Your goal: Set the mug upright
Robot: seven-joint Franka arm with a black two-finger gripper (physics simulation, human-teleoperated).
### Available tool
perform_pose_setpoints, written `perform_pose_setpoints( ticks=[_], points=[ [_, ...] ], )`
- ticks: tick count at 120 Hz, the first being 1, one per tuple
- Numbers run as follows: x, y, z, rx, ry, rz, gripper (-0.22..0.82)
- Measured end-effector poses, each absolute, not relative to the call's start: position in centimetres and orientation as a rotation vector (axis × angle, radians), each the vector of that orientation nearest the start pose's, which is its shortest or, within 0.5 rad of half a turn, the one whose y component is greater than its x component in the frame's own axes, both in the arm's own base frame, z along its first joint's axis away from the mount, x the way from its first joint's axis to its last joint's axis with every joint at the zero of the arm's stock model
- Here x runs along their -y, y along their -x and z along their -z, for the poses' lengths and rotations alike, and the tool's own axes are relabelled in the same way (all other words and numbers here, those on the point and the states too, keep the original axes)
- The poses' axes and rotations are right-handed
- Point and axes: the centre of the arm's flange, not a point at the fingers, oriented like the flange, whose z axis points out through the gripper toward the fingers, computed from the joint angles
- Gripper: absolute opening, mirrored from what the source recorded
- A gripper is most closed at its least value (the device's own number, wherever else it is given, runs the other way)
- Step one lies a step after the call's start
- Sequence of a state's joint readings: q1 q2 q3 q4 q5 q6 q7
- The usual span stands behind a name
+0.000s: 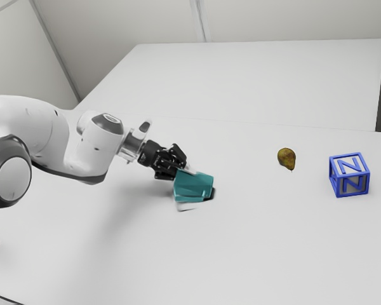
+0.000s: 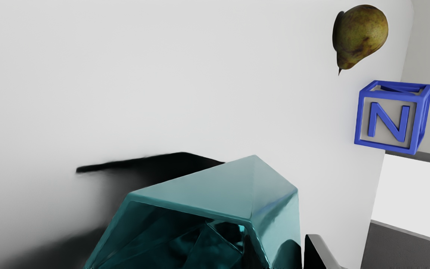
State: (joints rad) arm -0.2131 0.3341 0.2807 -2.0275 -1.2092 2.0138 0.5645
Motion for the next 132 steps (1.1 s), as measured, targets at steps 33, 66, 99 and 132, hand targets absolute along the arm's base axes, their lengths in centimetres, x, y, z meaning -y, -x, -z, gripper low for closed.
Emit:
perform_pose_setpoints(
  ticks=[33,66,99,132],
  points=[
    [2.8,-58.8,-29.6,-0.25,-2.191,-0.053,-0.14],
    [3.0,-58.6,-33.1,-0.183,-2.208,-0.103,-0.16],
    [1.2,-58.9,-36.2,-0.054,-2.441,-0.229,-0.17],
    [0.5,-57.9,-39.1,0.184,-2.823,-0.269,-0.17]
  ],
)
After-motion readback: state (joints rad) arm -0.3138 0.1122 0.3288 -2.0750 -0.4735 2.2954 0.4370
